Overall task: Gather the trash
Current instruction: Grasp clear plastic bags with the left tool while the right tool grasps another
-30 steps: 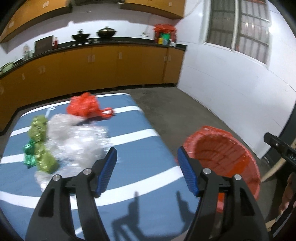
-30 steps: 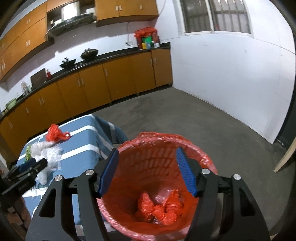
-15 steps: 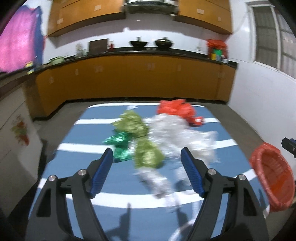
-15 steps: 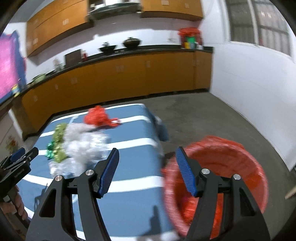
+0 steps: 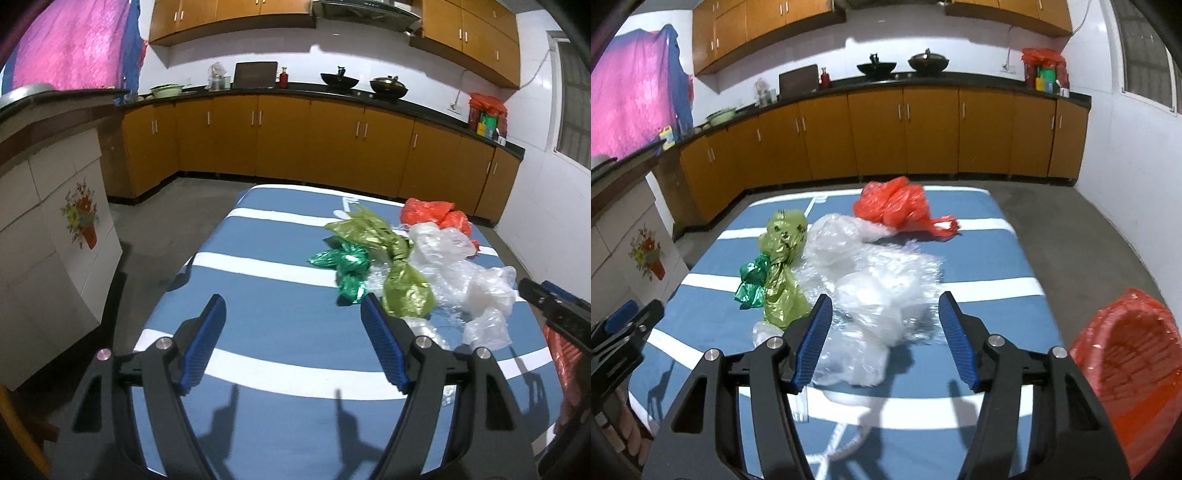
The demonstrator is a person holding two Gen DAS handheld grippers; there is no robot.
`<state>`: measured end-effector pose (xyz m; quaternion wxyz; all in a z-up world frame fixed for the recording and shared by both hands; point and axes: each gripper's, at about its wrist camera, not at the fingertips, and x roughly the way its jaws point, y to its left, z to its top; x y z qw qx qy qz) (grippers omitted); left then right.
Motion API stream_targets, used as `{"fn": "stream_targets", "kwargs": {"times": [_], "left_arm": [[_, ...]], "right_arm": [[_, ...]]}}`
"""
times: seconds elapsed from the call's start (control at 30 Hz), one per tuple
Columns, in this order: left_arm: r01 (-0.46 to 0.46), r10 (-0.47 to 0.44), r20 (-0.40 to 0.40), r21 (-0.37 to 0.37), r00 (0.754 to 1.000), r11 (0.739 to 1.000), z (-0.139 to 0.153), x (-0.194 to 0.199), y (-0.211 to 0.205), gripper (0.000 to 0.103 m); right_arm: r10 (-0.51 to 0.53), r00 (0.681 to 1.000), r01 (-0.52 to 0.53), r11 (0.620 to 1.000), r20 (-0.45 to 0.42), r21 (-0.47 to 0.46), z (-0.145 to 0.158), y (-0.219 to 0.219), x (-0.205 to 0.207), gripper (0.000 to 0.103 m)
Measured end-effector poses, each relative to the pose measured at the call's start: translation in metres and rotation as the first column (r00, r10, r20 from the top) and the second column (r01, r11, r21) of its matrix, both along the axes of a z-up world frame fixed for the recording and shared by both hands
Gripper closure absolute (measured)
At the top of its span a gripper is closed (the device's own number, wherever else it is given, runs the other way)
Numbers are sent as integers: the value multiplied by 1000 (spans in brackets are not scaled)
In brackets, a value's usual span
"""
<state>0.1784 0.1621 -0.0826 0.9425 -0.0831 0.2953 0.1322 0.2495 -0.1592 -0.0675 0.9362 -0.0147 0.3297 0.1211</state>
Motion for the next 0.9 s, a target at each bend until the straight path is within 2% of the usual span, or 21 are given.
{"fn": "stream_targets", "kwargs": {"times": [0.37, 0.43, 0.5, 0.57, 0.63, 0.73, 0.9], "left_arm": [[1, -2, -24, -44, 1000, 999, -12, 2, 12, 29], [8, -9, -27, -51, 1000, 999, -13, 3, 9, 29], [18, -20, -30, -58, 999, 998, -13, 5, 6, 29], [30, -33, -34, -66, 999, 997, -14, 7, 1, 29], [45, -47, -36, -70, 998, 997, -15, 9, -3, 29], [78, -81, -42, -68, 996, 995, -16, 15, -16, 29], [148, -154, -63, -89, 986, 985, -21, 28, -42, 29]], "right_arm": [[-24, 998, 21, 998, -60, -58, -23, 15, 25, 44], [-17, 997, 12, 998, -78, -68, -28, 16, 27, 48], [-13, 995, 6, 997, -95, -77, -33, 16, 28, 57], [-14, 993, 5, 997, -115, -78, -37, 13, 28, 71], [-15, 992, 8, 998, -122, -58, -37, 8, 26, 77], [-23, 994, 18, 999, -110, -40, -32, -2, 20, 82], [-58, 995, 57, 998, -84, -12, -21, -26, 7, 83]]}}
